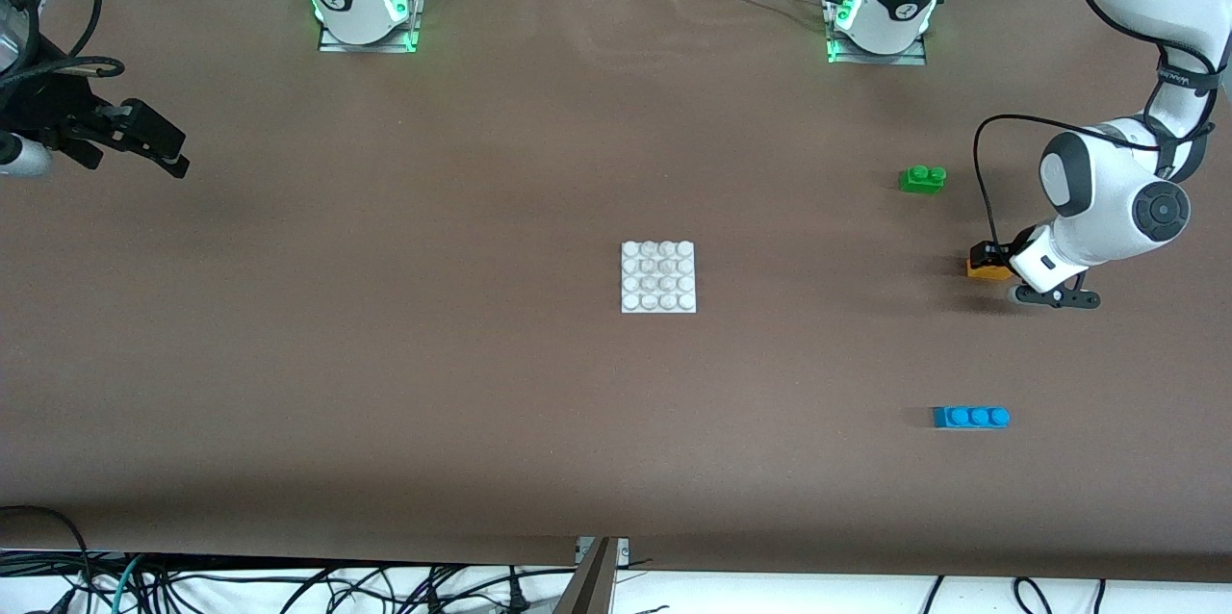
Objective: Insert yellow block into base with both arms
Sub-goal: 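Lift the yellow block and carry it over the white plate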
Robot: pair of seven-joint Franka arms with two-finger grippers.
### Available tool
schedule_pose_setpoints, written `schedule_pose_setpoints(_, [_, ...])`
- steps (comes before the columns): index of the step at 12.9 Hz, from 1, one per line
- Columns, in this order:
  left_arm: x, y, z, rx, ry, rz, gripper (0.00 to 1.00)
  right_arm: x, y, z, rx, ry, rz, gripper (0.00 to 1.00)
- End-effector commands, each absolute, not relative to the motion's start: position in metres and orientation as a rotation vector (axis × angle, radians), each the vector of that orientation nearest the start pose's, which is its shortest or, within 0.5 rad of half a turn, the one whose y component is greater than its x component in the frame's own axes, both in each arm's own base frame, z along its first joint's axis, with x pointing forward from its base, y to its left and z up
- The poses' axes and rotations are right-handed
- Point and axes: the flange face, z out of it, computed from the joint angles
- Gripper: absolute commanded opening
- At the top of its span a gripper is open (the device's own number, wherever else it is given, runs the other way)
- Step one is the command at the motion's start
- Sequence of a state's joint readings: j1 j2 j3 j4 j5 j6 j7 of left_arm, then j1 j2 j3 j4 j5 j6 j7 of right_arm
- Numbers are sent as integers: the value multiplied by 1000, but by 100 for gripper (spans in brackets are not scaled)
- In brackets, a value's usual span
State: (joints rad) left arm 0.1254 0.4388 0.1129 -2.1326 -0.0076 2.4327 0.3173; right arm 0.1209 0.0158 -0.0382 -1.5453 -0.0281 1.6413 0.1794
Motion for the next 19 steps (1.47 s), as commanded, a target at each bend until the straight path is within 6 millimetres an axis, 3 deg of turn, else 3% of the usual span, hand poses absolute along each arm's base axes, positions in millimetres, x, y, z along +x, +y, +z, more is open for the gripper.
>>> schedule_pose_setpoints(1, [542,129,197,-3132,130,196,53,565,45,639,-3143,137,-133,99])
schedule_pose_setpoints(4, [559,116,226,-3131,159,142,52,565,45,639,-3143,135,-133,99])
schedule_pose_setpoints(6, [567,91,246,-3129,215,95,52,565,45,639,-3143,135,-130,99])
schedule_pose_setpoints(8, [580,50,268,-3133,315,32,52,565,45,639,-3143,132,-133,99])
schedule_pose_setpoints(12, [604,-59,301,-3162,287,38,52,565,45,639,-3143,132,-130,99])
schedule_pose_setpoints(14, [612,-110,308,-3163,388,2,52,565,45,639,-3143,132,-130,99])
schedule_pose_setpoints(19, [612,-239,314,-3161,391,48,49,566,44,639,-3145,132,-131,99])
